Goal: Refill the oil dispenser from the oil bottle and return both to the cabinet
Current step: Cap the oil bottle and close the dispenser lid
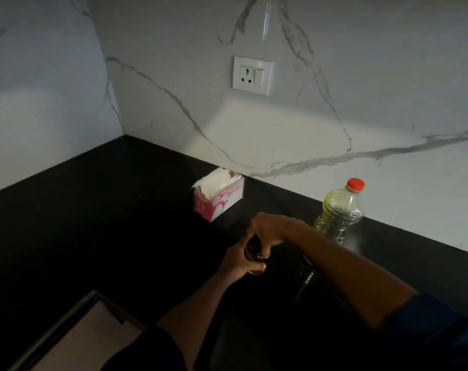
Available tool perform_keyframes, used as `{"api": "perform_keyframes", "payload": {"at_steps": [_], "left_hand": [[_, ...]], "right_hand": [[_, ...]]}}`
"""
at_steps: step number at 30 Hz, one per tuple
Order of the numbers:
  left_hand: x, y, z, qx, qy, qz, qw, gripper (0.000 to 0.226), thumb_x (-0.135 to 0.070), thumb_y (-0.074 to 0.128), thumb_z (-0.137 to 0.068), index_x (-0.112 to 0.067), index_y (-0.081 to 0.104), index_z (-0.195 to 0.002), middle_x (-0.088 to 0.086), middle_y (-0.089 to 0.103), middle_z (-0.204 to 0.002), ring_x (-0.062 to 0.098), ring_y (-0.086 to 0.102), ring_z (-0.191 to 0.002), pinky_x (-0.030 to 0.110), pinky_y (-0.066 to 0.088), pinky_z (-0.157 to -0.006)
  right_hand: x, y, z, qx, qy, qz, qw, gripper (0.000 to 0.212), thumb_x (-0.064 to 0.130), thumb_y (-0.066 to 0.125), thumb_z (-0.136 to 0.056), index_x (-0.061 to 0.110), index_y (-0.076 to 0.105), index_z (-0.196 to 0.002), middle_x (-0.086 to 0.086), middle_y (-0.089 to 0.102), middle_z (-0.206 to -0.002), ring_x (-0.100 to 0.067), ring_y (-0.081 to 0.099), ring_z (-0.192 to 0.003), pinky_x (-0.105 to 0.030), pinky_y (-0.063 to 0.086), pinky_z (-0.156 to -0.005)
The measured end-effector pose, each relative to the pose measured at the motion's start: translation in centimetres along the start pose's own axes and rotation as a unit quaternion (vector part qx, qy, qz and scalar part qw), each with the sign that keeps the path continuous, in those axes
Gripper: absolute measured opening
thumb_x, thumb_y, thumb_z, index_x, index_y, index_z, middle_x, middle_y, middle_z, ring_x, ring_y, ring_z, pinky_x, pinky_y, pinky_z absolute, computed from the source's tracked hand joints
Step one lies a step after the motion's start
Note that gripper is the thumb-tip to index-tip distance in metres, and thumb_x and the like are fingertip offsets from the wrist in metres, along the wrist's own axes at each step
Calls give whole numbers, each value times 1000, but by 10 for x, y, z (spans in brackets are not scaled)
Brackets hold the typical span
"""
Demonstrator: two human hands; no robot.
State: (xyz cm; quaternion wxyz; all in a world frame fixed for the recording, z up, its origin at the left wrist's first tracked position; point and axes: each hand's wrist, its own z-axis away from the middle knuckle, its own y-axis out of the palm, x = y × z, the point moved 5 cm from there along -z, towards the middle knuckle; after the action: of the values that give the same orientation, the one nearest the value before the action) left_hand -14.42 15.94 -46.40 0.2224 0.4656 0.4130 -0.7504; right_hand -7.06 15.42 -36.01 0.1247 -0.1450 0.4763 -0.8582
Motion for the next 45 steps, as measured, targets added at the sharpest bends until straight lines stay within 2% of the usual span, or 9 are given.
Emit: {"api": "perform_keyframes", "payload": {"at_steps": [6, 11, 14, 20, 27, 32, 37, 41, 45], "left_hand": [[4, 1, 3, -39, 12, 16, 999, 62, -5, 81, -62, -14, 56, -119, -2, 64, -104, 13, 62, -100, 6, 42, -78], [3, 3, 2, -32, -3, 11, 999, 67, -9, 82, -63, -12, 53, -123, -2, 61, -112, 12, 58, -106, 12, 41, -86], [3, 3, 1, -24, 1, 5, 1000, 72, -8, 81, -64, -15, 49, -128, -1, 60, -118, 13, 57, -111, 18, 41, -89], [0, 0, 2, -28, -3, -29, 999, 74, -12, 79, -66, -15, 45, -132, 4, 60, -124, 19, 56, -115, 19, 41, -90], [1, 1, 3, -37, -12, -37, 999, 73, -14, 80, -61, -22, 49, -127, -3, 64, -114, 13, 61, -106, 18, 42, -81], [4, 5, 2, -77, -22, -50, 995, 67, -18, 79, -58, -23, 53, -120, -2, 66, -110, 15, 62, -103, 21, 46, -84], [1, 10, 1, -96, -27, -70, 993, 59, -23, 74, -71, -19, 49, -125, 0, 60, -122, 17, 57, -113, 25, 43, -98], [1, 12, 1, -124, -26, -90, 988, 57, -27, 69, -79, -17, 45, -129, 2, 56, -127, 17, 54, -118, 28, 39, -102], [-5, 10, 0, -96, -30, -130, 986, 53, -32, 65, -80, -21, 45, -127, -1, 56, -123, 17, 55, -113, 27, 41, -94]], "right_hand": [[-2, 6, -9, -102, 182, -100, 973, 40, 35, 70, -78, 2, 64, -99, -12, 66, -97, -17, 59, -63, -23, 53, -60], [-11, 13, 0, -76, 263, -307, 911, 58, 52, 64, -79, 1, 56, -105, -15, 59, -97, -26, 65, -71, -29, 56, -67], [-21, 18, 16, 12, 239, -481, 843, 69, 49, 67, -77, 4, 47, -125, -18, 51, -123, -36, 59, -104, -37, 55, -79], [-35, 46, 18, -91, 83, -391, 912, 88, 22, 79, -71, 22, 28, -143, 1, 28, -150, -20, 30, -135, -33, 29, -110], [-33, 74, 1, -318, 89, -441, 834, 64, 19, 86, -60, 26, 57, -117, 10, 64, -111, -2, 58, -105, -28, 43, -101], [-30, 76, 1, -394, 123, -421, 808, 56, 18, 85, -60, 18, 61, -111, 5, 67, -101, -7, 60, -98, -20, 42, -94], [-23, 80, 0, -466, 163, -407, 768, 47, 24, 84, -60, 21, 62, -102, 14, 62, -89, -9, 60, -90, -33, 39, -103], [-21, 85, -2, -470, 183, -435, 746, 52, 28, 83, -62, 20, 62, -108, 8, 65, -95, -9, 61, -93, -22, 43, -94], [-25, 82, -4, -384, 140, -474, 780, 61, 22, 84, -64, 22, 55, -118, 8, 62, -105, -7, 57, -100, -8, 40, -81]]}}
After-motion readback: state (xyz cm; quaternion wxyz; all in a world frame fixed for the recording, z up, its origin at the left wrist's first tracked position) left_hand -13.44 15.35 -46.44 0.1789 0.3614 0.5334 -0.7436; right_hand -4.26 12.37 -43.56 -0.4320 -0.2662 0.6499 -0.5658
